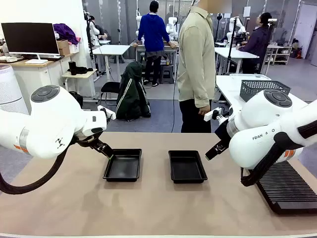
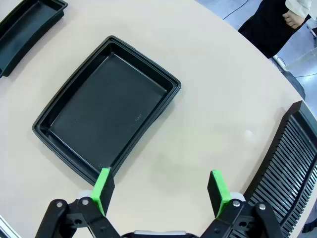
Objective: Inspect and transfer BCBs to ESD trays.
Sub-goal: Pick up the Blank PCB from the PCB Rack and place it in the left ESD tray.
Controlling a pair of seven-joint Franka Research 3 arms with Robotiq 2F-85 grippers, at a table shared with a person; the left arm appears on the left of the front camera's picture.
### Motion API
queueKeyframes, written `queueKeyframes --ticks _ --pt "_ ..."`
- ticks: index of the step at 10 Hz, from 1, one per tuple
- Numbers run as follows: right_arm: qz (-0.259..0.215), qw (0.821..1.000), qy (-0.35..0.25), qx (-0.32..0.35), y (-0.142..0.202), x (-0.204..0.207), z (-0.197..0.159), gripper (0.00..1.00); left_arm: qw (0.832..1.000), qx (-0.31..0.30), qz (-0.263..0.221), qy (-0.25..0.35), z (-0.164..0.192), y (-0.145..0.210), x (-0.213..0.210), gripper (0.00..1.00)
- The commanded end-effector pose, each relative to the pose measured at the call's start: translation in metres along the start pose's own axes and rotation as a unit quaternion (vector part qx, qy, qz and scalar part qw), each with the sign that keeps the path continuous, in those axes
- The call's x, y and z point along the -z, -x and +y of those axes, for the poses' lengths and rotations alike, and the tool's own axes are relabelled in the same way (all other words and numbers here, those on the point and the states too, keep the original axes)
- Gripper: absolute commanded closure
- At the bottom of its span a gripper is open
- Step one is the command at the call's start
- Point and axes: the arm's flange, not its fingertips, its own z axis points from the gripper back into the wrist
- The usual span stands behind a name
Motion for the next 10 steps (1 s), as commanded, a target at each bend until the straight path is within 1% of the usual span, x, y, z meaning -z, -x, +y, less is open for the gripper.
queueKeyframes --ticks 1,10 --pt "0.000 1.000 0.000 0.000 0.0000 0.0000 0.0000 0.00 1.000 0.000 0.000 0.000 0.0000 0.0000 0.0000 0.00" --pt "0.000 1.000 0.000 0.000 0.0000 0.0000 0.0000 0.00 1.000 0.000 0.000 0.000 0.0000 0.0000 0.0000 0.00"
